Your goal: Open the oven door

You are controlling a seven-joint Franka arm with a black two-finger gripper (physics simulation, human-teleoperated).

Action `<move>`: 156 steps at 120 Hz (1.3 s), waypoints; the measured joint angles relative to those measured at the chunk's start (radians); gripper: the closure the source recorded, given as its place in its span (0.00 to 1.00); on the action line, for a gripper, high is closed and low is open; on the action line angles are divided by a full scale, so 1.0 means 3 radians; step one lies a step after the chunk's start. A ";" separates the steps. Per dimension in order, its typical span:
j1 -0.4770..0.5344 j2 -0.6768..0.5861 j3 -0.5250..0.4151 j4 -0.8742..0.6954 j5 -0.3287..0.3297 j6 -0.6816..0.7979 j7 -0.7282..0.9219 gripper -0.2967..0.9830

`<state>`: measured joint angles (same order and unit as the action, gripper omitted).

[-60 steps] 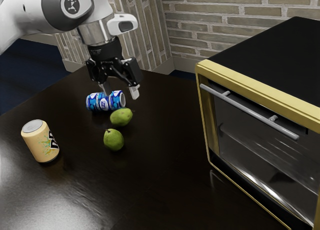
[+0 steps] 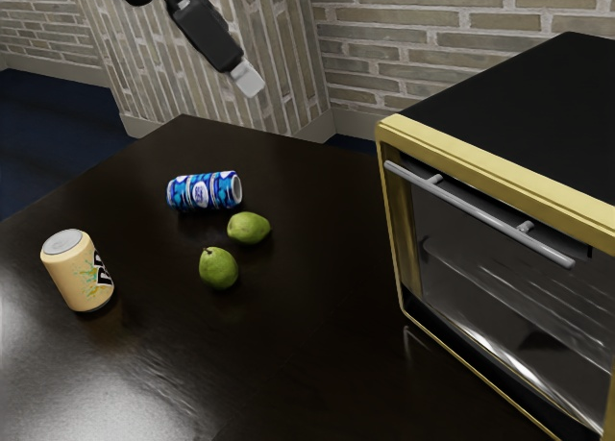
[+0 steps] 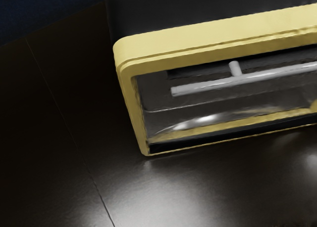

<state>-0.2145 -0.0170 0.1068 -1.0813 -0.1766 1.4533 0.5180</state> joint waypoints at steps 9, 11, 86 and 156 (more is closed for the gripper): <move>0.0061 -0.0684 -0.0276 -0.1100 -0.0005 0.0377 0.0414 0.23; 0.0096 -0.0788 -0.0320 -0.1268 -0.0004 0.0473 0.0506 0.23; 0.0183 -0.0399 -0.0853 -0.1563 0.0356 0.1289 0.2862 0.23; 0.0050 0.0131 -0.1006 -0.1268 0.0232 0.1332 0.3848 0.23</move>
<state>-0.1996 0.0224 -0.1949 -1.4617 -0.1071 1.8531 1.6724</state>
